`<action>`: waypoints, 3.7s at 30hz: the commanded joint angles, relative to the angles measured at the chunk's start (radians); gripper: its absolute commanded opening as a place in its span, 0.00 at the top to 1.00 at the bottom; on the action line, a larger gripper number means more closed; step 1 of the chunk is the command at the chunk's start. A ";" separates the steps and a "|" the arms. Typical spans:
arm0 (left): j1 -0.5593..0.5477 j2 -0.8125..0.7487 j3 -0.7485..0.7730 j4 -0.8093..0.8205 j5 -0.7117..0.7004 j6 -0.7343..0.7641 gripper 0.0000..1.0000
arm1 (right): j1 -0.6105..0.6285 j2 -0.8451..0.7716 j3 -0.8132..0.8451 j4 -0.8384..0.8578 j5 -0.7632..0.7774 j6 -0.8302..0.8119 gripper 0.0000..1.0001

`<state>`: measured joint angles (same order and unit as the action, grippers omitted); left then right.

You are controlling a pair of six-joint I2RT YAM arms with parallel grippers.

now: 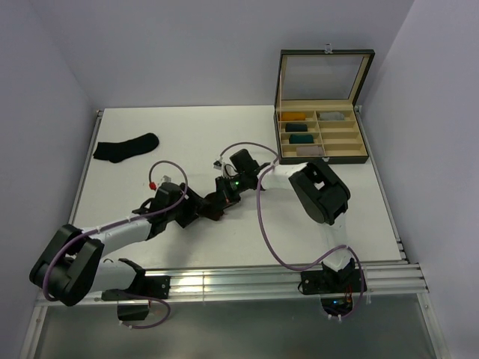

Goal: Roll the socks
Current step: Roll the sock at the center of the board.

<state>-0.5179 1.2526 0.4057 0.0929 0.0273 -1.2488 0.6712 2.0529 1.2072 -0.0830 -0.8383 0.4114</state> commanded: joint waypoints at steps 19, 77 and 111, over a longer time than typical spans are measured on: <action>-0.031 0.139 0.099 -0.153 -0.106 0.049 0.75 | 0.045 -0.223 -0.161 0.045 0.357 -0.065 0.55; 0.007 0.205 0.328 -0.312 -0.010 0.275 0.22 | 0.202 -0.225 -0.202 0.101 0.408 -0.254 1.00; 0.021 0.224 0.125 -0.090 -0.016 0.126 0.55 | -0.070 0.109 -0.060 0.155 -0.096 0.104 0.96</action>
<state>-0.4877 1.4307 0.5320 0.0978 0.0589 -1.1416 0.6022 2.1311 1.1595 0.1440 -1.0286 0.5282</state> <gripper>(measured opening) 0.488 0.070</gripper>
